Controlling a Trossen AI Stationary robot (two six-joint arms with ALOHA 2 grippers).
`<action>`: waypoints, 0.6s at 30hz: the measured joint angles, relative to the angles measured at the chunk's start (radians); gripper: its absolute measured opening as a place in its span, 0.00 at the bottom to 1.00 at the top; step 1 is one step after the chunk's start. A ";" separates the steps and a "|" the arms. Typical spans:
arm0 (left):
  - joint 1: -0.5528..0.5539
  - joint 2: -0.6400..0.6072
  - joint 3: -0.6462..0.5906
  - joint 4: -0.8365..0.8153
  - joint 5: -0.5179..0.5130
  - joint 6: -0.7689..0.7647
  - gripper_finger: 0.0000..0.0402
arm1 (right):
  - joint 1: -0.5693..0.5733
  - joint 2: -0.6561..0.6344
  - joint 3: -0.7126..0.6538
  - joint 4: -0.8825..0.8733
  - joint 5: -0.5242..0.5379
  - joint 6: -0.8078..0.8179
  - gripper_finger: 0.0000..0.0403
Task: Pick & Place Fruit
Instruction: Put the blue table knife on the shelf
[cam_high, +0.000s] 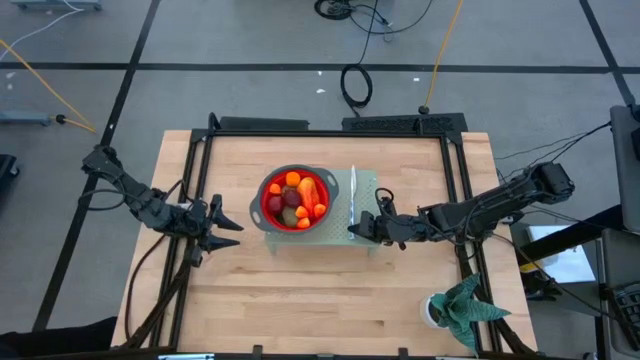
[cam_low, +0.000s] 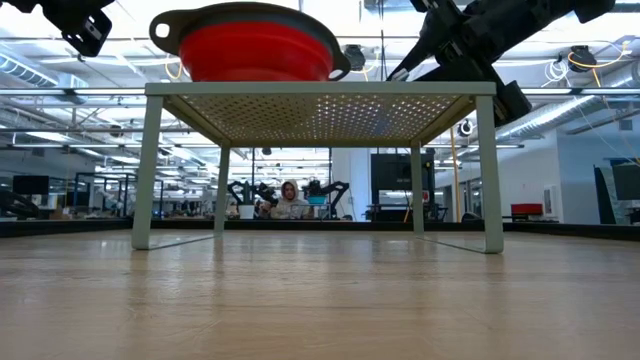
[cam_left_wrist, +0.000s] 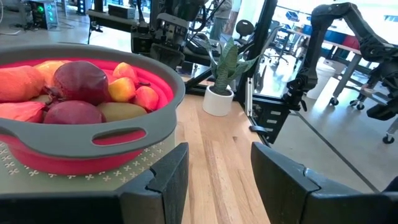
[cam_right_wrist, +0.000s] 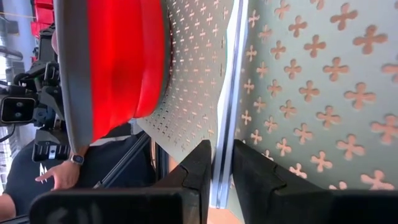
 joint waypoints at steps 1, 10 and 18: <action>0.000 0.000 0.000 0.000 0.000 0.000 0.43 | 0.000 0.000 0.000 0.000 0.000 0.000 0.14; 0.000 0.000 0.000 0.000 0.000 -0.002 0.43 | 0.000 0.000 0.000 0.009 -0.021 -0.003 0.23; 0.000 0.000 0.000 0.000 0.001 -0.002 0.43 | 0.000 0.000 0.000 0.012 -0.053 -0.061 0.26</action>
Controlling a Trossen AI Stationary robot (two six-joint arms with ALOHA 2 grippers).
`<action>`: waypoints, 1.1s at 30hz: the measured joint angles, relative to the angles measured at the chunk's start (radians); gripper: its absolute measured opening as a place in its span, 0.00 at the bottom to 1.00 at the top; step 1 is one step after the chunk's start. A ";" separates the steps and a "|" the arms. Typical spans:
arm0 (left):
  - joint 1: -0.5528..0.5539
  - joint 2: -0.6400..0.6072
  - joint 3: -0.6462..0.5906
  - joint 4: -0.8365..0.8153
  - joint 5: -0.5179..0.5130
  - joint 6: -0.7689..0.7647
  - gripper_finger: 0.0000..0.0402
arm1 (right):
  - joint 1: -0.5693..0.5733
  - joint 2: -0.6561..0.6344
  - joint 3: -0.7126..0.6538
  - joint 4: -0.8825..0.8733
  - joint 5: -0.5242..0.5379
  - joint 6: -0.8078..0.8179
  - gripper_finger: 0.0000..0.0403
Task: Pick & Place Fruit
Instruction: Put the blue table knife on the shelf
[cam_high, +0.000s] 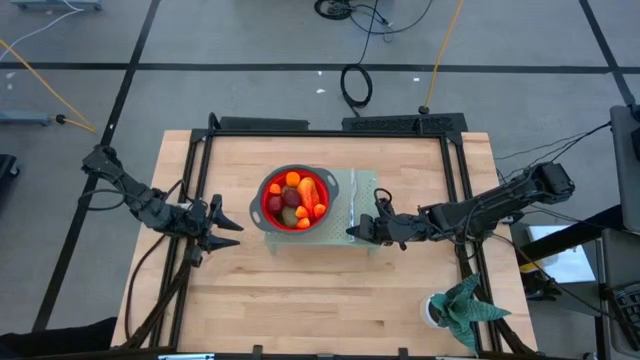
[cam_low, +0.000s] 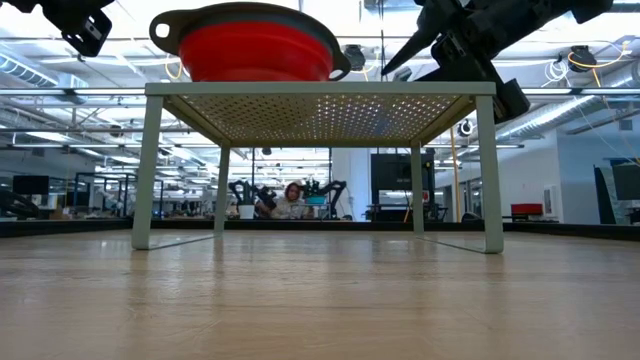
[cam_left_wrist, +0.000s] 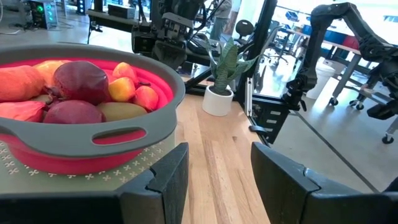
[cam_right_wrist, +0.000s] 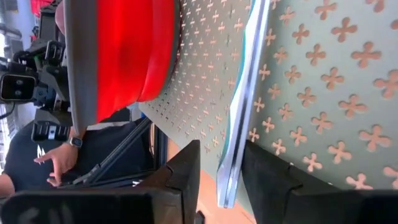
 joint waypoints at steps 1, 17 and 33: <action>0.000 0.000 0.000 0.000 0.000 0.000 0.43 | 0.000 0.000 0.000 0.000 0.000 -0.001 0.25; 0.000 0.000 0.000 0.000 0.034 0.002 0.43 | 0.000 -0.003 0.000 0.002 -0.028 -0.054 0.14; 0.000 0.002 0.000 0.000 0.034 0.005 0.43 | 0.000 -0.003 -0.001 0.013 0.004 -0.014 0.14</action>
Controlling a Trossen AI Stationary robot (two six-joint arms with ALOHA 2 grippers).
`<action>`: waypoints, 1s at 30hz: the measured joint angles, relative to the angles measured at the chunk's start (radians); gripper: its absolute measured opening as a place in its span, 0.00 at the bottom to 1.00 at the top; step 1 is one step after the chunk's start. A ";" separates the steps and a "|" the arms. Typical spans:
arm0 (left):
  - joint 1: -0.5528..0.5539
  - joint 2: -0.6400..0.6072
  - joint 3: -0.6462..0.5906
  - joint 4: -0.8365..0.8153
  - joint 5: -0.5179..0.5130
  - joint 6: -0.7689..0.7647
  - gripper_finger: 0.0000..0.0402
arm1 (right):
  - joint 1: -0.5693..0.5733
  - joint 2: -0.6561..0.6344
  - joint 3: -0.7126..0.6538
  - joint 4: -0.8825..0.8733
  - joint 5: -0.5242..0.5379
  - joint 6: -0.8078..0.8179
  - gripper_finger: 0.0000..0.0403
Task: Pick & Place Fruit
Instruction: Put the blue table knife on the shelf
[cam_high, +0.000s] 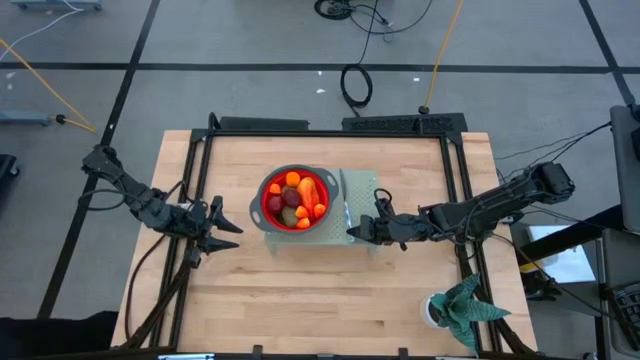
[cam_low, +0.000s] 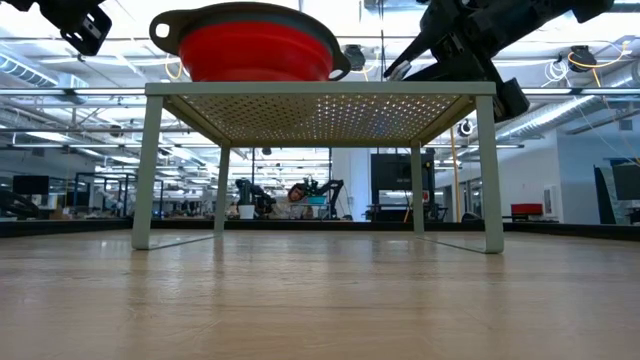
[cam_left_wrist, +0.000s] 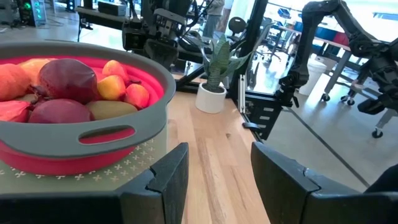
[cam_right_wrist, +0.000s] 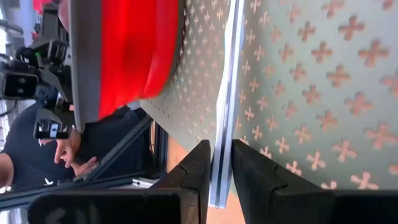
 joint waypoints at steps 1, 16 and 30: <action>0.000 0.000 0.000 0.000 0.000 0.000 0.43 | 0.000 0.000 0.000 0.001 0.002 0.002 0.14; 0.000 0.000 0.000 0.004 0.000 -0.001 0.43 | 0.001 0.007 0.000 -0.003 0.043 0.074 0.14; 0.000 0.000 0.000 0.008 0.000 -0.001 0.43 | 0.010 0.007 0.000 -0.002 0.083 0.101 0.14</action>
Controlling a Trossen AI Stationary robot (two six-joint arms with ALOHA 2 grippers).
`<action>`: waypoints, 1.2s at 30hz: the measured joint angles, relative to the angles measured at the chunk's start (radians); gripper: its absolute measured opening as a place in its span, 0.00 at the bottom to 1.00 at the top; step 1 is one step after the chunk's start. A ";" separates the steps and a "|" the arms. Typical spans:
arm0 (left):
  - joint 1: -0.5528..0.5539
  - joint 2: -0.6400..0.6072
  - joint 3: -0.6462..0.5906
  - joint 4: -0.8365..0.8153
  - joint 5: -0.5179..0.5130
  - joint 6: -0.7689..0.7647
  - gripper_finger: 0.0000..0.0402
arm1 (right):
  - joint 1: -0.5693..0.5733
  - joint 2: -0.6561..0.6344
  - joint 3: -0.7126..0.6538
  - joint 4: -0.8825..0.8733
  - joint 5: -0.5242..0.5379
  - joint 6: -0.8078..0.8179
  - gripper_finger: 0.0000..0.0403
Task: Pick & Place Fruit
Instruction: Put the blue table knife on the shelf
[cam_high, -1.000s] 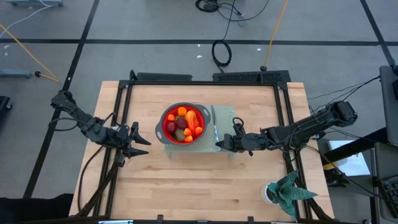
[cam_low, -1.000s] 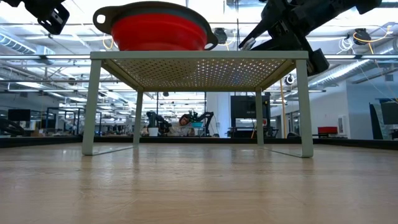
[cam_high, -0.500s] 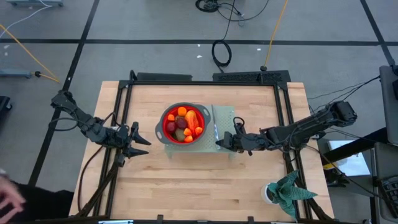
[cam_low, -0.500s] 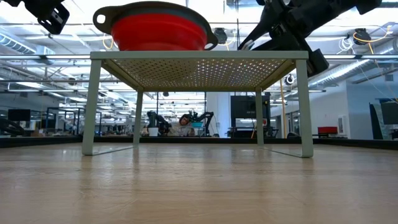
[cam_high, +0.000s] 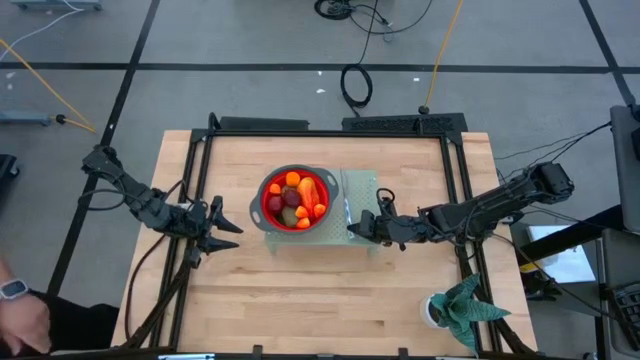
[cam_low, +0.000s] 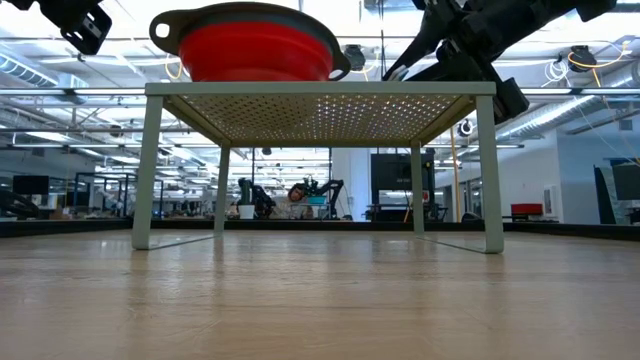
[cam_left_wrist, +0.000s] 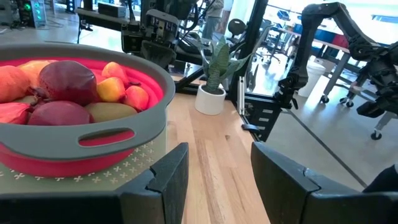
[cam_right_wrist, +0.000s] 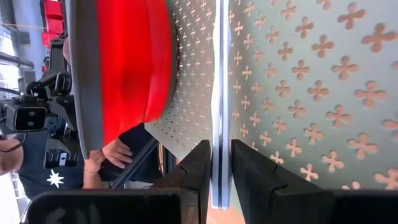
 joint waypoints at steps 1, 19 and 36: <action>0.000 0.000 0.000 0.000 0.000 0.000 0.43 | 0.000 0.000 0.000 0.000 0.000 0.001 0.14; 0.000 0.000 0.000 0.008 0.000 -0.006 0.43 | 0.003 0.000 0.000 0.007 0.000 0.001 0.14; 0.000 0.000 0.000 0.007 0.000 -0.005 0.43 | 0.003 0.000 0.000 0.006 -0.007 0.002 0.14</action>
